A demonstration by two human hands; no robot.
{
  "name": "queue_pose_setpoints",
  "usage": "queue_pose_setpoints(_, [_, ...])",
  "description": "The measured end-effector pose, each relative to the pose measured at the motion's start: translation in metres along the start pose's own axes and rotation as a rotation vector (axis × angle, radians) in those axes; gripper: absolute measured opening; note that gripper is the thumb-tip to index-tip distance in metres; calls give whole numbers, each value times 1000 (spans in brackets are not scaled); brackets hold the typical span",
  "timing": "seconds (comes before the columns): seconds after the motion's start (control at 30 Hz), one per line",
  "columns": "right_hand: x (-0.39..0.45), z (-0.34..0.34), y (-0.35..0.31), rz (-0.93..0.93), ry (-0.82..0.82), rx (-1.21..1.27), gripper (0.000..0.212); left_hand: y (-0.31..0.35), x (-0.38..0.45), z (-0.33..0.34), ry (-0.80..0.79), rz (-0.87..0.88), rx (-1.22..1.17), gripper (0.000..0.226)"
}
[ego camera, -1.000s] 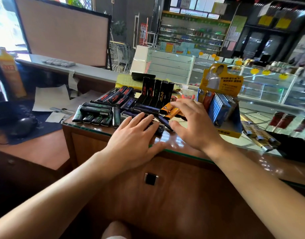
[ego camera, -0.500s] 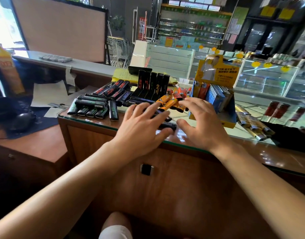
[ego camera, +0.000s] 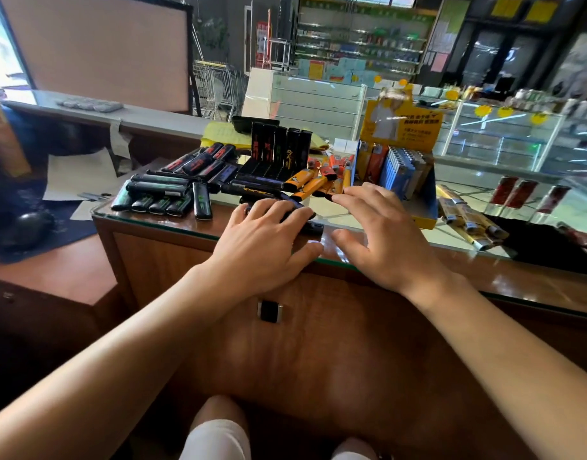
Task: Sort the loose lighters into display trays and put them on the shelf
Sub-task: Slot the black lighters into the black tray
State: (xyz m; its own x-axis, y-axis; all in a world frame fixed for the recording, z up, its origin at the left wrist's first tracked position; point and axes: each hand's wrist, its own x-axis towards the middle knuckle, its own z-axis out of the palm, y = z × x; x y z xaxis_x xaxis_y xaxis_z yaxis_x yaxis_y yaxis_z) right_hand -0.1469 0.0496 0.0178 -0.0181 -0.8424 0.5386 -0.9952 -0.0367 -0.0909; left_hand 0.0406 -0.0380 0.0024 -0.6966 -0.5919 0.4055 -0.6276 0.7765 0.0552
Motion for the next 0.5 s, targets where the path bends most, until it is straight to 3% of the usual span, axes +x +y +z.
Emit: queue_pose_setpoints(0.5, [-16, -4, -1, -19, -36, -49, 60, -13, -23, 7, 173, 186, -33, 47])
